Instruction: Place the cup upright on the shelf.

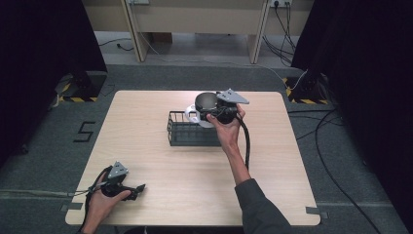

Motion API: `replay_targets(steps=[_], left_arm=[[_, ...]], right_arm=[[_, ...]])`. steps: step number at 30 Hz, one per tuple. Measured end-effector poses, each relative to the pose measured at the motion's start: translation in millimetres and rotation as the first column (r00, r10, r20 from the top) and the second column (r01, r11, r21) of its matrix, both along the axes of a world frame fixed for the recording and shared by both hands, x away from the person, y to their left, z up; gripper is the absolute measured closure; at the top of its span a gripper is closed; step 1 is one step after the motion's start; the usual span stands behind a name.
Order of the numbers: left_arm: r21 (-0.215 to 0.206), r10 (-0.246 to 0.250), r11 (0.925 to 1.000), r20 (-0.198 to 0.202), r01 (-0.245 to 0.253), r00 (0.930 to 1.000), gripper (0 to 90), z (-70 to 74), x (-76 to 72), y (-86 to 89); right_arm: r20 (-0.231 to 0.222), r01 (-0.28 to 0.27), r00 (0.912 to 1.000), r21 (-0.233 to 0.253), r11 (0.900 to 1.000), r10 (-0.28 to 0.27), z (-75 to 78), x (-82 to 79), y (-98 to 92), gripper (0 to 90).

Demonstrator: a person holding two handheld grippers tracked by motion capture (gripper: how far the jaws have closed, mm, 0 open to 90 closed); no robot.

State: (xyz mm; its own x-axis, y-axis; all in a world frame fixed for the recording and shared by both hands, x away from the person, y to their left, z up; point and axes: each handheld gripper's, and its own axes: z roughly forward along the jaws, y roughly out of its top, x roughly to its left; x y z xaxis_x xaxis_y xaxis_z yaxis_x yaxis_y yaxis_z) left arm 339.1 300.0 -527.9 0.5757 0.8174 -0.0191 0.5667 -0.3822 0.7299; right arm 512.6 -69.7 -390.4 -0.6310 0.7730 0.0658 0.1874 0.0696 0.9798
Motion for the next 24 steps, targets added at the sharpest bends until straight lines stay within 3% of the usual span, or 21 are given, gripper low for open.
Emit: replay_targets(steps=[10,24], left_arm=[[0.0,0.0,1.0,0.0,0.0,1.0,0.0,0.0,0.0,0.0],[0.0,0.0,1.0,0.0,0.0,1.0,0.0,0.0,-0.1,0.0]], right_arm=[[-0.008,0.017,0.9998,0.02,1.0,-0.016,-11.1,1.3,-2.5,6.5],[0.004,0.046,0.999,0.008,0.999,-0.046,-20.5,-0.7,3.5,6.4]])
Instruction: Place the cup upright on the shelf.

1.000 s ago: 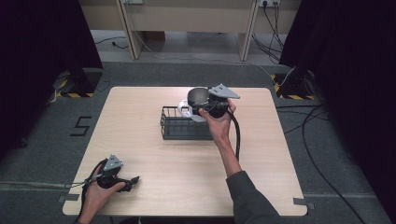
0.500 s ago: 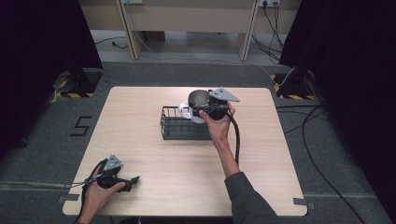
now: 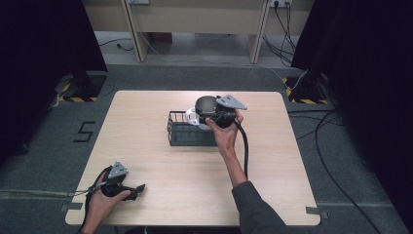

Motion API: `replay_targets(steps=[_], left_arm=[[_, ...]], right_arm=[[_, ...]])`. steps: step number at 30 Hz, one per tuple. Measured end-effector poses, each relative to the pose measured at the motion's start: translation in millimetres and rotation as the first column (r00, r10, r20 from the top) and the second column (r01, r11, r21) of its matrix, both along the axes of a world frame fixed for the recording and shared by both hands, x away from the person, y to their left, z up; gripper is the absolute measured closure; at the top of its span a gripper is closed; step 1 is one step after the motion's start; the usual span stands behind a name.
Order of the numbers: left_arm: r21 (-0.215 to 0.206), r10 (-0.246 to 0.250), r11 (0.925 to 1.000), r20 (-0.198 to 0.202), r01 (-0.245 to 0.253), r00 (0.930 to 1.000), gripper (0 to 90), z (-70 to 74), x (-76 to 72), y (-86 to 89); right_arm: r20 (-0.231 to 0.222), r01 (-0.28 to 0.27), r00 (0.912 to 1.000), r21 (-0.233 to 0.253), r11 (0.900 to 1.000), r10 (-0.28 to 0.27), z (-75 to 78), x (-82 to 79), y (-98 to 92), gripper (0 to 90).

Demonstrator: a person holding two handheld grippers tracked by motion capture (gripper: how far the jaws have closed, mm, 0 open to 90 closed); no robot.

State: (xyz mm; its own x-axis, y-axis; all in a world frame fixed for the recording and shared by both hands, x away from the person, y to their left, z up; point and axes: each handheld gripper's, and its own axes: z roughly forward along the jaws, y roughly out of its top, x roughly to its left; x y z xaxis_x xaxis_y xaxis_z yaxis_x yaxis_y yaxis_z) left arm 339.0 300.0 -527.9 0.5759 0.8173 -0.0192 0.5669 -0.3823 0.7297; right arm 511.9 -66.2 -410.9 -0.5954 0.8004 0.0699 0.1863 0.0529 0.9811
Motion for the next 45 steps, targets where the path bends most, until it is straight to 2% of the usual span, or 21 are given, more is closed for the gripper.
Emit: replay_targets(steps=[21,43,45], left_arm=[[0.001,0.0,1.0,0.0,0.0,1.0,0.0,0.0,0.0,0.1],[0.001,0.0,1.0,0.0,0.0,1.0,0.0,0.0,0.0,0.1],[0.001,0.0,1.0,0.0,0.0,1.0,0.0,0.0,0.0,0.0]], right_arm=[[-0.017,0.013,0.9998,0.007,1.0,-0.013,-20.4,-0.5,5.8,6.4],[-0.015,0.021,0.9996,-0.024,0.999,-0.022,-34.6,0.4,7.4,6.2],[-0.015,0.025,0.9996,-0.016,1.0,-0.026,-36.2,-0.6,7.3,6.1]])
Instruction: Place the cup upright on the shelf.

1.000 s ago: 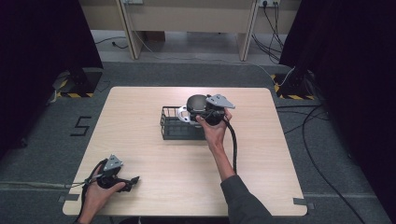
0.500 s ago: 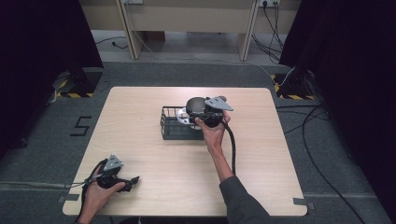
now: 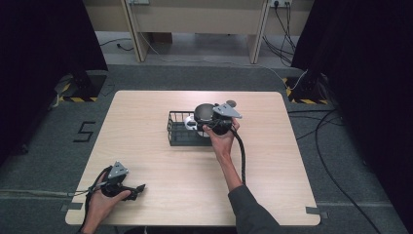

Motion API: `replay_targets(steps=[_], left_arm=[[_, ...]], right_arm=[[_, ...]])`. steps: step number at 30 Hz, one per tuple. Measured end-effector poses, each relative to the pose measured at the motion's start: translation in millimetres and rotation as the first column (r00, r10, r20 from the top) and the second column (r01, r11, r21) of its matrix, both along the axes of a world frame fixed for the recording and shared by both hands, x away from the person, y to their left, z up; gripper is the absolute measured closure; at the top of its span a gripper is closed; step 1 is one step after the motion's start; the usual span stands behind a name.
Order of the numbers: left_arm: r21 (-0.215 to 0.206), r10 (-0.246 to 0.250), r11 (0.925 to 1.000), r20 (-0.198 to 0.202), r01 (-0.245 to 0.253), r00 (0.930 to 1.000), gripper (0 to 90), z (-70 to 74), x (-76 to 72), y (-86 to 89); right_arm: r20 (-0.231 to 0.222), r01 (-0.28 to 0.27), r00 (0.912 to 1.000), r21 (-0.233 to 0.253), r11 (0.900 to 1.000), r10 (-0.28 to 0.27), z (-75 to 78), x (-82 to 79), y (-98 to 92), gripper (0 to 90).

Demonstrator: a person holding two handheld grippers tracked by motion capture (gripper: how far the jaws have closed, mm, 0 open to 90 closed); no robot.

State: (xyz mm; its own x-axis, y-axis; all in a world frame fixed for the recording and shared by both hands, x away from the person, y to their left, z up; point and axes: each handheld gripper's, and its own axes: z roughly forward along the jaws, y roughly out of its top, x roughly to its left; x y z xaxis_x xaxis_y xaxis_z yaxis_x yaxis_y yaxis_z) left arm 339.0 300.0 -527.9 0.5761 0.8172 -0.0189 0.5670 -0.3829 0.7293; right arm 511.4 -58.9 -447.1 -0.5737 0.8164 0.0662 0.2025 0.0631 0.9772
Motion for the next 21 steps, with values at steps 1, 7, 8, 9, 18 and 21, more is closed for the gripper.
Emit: replay_targets(steps=[1,7,8,9,18,21], left_arm=[[0.0,0.0,1.0,0.0,0.0,1.0,0.0,0.0,0.0,0.0],[0.0,0.0,1.0,0.0,0.0,1.0,0.0,0.0,0.0,0.0],[0.0,0.0,1.0,0.0,0.0,1.0,0.0,0.0,0.0,0.0],[0.0,0.0,1.0,0.0,0.0,1.0,0.0,0.0,0.0,0.0],[0.0,0.0,1.0,0.0,0.0,1.0,0.0,0.0,0.0,0.0],[0.0,0.0,1.0,0.0,0.0,1.0,0.0,0.0,0.0,0.0]], right_arm=[[0.003,-0.002,1.0,-0.003,1.0,0.002,-0.1,0.0,-0.1,6.1],[-0.002,-0.014,0.9999,-0.016,1.0,0.014,0.3,0.2,-0.8,5.5],[-0.002,-0.017,0.9999,-0.02,1.0,0.017,0.8,0.6,-1.3,5.4],[-0.007,-0.017,0.9998,-0.017,1.0,0.017,0.9,0.5,-1.3,5.4],[-0.009,-0.029,0.9995,-0.027,0.999,0.029,5.9,1.6,-2.0,5.1],[-0.002,-0.027,0.9996,-0.039,0.999,0.027,8.4,1.0,-1.3,5.1]])
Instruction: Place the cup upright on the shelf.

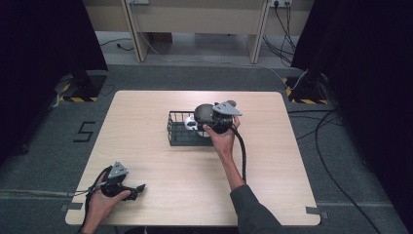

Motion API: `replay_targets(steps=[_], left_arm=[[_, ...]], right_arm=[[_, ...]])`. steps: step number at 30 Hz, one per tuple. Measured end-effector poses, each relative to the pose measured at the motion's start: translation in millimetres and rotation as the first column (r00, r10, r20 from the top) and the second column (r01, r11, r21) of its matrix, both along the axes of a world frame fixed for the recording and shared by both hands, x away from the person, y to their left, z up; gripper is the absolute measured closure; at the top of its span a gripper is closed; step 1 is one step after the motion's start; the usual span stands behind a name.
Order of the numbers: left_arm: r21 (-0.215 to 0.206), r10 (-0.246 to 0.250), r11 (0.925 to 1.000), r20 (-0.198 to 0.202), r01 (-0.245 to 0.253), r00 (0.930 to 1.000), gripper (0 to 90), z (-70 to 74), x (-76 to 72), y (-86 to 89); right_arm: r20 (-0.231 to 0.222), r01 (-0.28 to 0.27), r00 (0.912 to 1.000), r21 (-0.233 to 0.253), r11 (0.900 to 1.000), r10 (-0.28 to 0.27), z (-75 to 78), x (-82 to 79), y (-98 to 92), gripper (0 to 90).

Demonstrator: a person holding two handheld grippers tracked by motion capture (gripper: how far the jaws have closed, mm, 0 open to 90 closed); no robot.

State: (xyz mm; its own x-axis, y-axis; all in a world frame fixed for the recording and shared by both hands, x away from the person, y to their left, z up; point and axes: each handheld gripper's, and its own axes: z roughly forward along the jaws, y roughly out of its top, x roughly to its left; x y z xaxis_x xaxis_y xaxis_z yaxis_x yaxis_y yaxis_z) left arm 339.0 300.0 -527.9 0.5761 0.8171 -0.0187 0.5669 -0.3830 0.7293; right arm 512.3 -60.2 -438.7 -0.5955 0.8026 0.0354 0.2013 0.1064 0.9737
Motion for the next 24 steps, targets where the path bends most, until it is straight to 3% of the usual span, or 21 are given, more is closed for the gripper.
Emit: replay_targets(steps=[10,13,24], left_arm=[[0.0,0.0,1.0,0.0,0.0,1.0,0.0,0.0,0.0,0.0],[0.0,0.0,1.0,0.0,0.0,1.0,0.0,0.0,0.0,0.0],[0.0,0.0,1.0,0.0,0.0,1.0,0.0,0.0,0.0,0.0]], right_arm=[[0.014,-0.004,0.9999,0.022,1.0,0.004,6.6,-1.9,-3.5,6.8],[0.023,-0.017,0.9996,0.036,0.999,0.016,10.2,-4.5,-6.1,15.7],[0.045,-0.051,0.9978,0.038,0.998,0.05,17.0,-14.6,-8.1,14.7]])
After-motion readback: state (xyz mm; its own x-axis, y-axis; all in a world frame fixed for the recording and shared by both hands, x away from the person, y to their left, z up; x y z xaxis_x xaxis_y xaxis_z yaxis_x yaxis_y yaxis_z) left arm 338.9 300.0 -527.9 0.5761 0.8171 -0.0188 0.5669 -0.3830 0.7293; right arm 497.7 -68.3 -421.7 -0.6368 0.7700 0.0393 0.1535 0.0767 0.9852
